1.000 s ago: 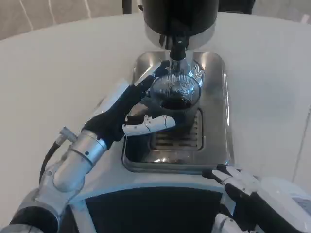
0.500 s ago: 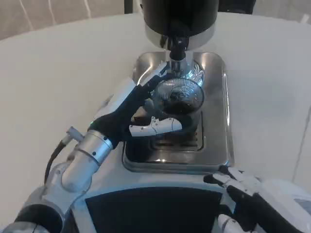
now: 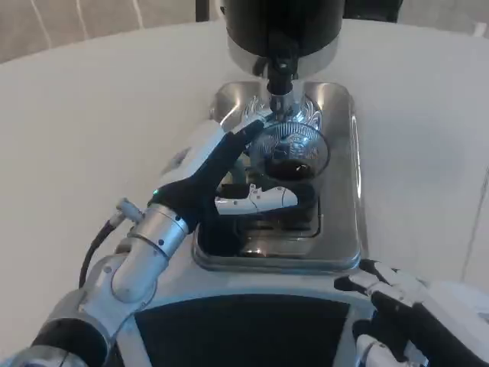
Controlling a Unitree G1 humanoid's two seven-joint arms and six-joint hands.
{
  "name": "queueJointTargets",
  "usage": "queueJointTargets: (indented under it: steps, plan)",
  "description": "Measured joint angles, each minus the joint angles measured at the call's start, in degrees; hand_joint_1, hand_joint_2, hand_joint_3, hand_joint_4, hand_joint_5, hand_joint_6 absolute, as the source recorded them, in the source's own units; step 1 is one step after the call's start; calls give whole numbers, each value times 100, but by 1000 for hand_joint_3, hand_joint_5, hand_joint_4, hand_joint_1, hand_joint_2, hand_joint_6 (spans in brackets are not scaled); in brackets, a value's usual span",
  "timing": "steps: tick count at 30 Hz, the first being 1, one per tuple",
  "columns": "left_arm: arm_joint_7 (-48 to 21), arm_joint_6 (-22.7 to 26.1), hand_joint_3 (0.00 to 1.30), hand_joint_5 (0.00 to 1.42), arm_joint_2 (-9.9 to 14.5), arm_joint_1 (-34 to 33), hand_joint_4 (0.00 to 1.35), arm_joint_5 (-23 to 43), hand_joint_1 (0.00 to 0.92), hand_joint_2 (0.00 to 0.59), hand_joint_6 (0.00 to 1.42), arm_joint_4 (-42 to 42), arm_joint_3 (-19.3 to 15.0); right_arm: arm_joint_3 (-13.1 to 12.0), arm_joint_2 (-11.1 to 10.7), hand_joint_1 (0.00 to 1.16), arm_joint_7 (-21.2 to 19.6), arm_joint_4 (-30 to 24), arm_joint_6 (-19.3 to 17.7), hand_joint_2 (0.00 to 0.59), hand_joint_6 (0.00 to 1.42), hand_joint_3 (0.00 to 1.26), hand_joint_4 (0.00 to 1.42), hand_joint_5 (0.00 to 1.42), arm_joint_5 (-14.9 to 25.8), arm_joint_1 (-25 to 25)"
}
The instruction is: Grasp the cup under the faucet to collect the drink, then remove the cup.
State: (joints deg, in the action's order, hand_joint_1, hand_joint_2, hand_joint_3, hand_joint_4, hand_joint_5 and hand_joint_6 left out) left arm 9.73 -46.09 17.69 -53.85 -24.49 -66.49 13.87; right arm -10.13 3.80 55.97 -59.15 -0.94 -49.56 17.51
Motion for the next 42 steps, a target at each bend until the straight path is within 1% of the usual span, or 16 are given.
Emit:
queueJointTargets:
  steps: [3, 4, 9, 15, 18, 20, 21, 23, 25, 29, 30, 32, 35, 38, 42]
  plan:
    - [119, 40, 330, 795, -7, -4, 429, -54, 471, 103, 1221, 15, 34, -5, 1, 0, -1, 0, 0, 586, 0, 161, 0, 0, 1, 7]
    - [170, 47, 348, 807, -8, -4, 442, -69, 501, 103, 1240, 16, 51, -14, 2, 0, -4, 0, 0, 586, 0, 161, 0, 0, 3, 10]
    - [404, 90, 393, 860, -16, -7, 486, -129, 551, 104, 1319, 34, 137, -61, 5, 0, -31, 0, 8, 586, 0, 164, 0, 0, 32, 24]
    - [641, 141, 516, 944, -16, -7, 581, -256, 582, 95, 1407, 54, 253, -68, 6, 6, -74, 0, 36, 586, 0, 172, 0, 0, 38, 27]
    - [775, 165, 658, 1068, -16, -8, 737, -320, 595, 87, 1424, 61, 293, -68, 6, 13, -83, 0, 53, 586, 0, 185, 0, 0, 37, 27]
    - [856, 185, 739, 1128, -19, -8, 811, -327, 604, 85, 1424, 62, 307, -69, 7, 18, -86, 0, 65, 585, 0, 186, 0, 0, 37, 27]
    - [897, 200, 800, 1199, -19, -9, 873, -346, 611, 82, 1424, 63, 314, -70, 7, 20, -90, 0, 82, 585, 0, 186, 0, 0, 37, 27]
    - [997, 220, 891, 1283, -20, -9, 962, -357, 622, 82, 1424, 63, 321, -71, 7, 24, -94, 0, 98, 584, 0, 186, 0, 0, 37, 27]
    - [1114, 243, 939, 1340, -31, -4, 1022, -375, 624, 72, 1424, 63, 323, -68, 6, 27, -96, 0, 135, 584, 0, 187, 0, 0, 37, 27]
    - [1188, 252, 964, 1365, -35, 7, 1060, -392, 642, 34, 1424, 54, 313, -36, 6, 34, -96, 0, 285, 583, 0, 187, 0, 0, 22, 16]
    - [1188, 252, 967, 1371, -37, 8, 1069, -388, 646, 26, 1424, 51, 307, -28, 6, 59, -96, 0, 303, 576, 0, 187, 0, 0, 15, 13]
    - [1163, 252, 964, 1374, -58, 10, 1059, -325, 654, 14, 1424, 22, 276, 4, 5, 68, -96, 0, 363, 575, 0, 187, 0, 0, -16, 2]
    - [1065, 245, 962, 1374, -76, 13, 1058, -239, 664, 6, 1424, -2, 220, 40, 4, 73, -96, 0, 447, 576, 0, 187, 0, 0, -51, -15]
    - [857, 213, 962, 1375, -79, 45, 1071, -47, 673, 0, 1424, -31, 88, 90, 2, 77, -96, 0, 558, 577, 0, 187, 0, 0, -77, -30]
    - [678, 65, 962, 1375, -57, 147, 1071, 131, 678, 0, 1424, -30, -2, 160, -9, 82, -96, 0, 622, 574, 0, 187, 0, 0, -150, -112]
